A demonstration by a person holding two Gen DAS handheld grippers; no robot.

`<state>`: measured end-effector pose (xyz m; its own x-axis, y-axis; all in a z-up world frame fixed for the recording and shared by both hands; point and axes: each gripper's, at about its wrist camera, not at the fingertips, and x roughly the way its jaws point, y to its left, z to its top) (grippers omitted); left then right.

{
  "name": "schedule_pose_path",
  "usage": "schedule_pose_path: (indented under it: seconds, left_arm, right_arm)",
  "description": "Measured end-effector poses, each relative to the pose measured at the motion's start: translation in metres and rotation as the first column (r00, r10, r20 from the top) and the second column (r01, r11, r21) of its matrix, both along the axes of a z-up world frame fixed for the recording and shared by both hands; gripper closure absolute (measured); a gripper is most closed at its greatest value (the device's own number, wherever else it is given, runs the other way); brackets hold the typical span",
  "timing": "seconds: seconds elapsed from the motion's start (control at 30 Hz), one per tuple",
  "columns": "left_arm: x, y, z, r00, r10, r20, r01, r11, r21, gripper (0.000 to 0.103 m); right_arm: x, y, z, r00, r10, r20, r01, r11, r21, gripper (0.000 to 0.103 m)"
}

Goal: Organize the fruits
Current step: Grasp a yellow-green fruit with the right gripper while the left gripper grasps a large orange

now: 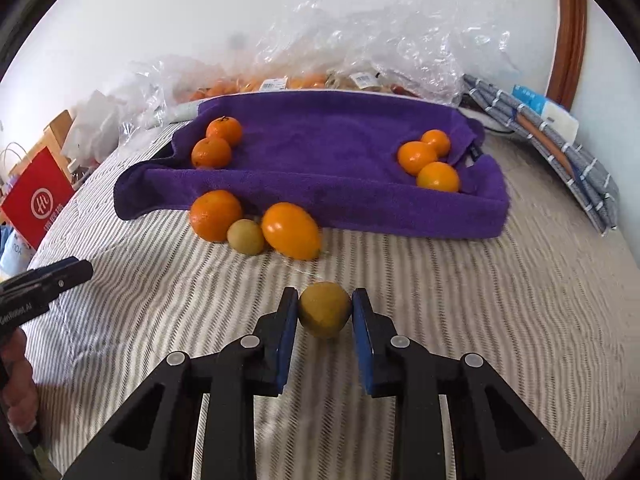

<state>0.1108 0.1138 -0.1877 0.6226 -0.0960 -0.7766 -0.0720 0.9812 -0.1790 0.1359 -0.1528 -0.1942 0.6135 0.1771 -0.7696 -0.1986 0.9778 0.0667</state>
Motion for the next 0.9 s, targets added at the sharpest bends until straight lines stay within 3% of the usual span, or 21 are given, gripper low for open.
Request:
schedule_pose_path:
  seconds: [0.17, 0.4, 0.63, 0.9]
  left_arm:
    - [0.0, 0.001, 0.0, 1.0, -0.001, 0.0, 0.001, 1.0, -0.004, 0.059]
    - [0.005, -0.013, 0.001, 1.0, -0.013, -0.019, 0.012, 1.0, -0.023, 0.059]
    - [0.029, -0.07, 0.01, 0.993, -0.121, -0.001, 0.12, 0.99, -0.07, 0.059]
    - [0.071, -0.1, 0.003, 0.995, -0.095, -0.016, 0.093, 0.987, -0.128, 0.059]
  right_arm:
    - [-0.01, -0.03, 0.001, 0.999, -0.038, 0.039, 0.04, 0.998, -0.055, 0.076]
    - [-0.013, -0.057, 0.001, 0.997, -0.041, 0.067, 0.045, 0.997, -0.061, 0.076]
    - [-0.012, -0.066, -0.001, 0.998, -0.015, 0.054, 0.014, 1.0, 0.017, 0.076]
    - [-0.01, -0.082, -0.002, 0.998, -0.049, 0.036, 0.044, 0.992, 0.117, 0.076]
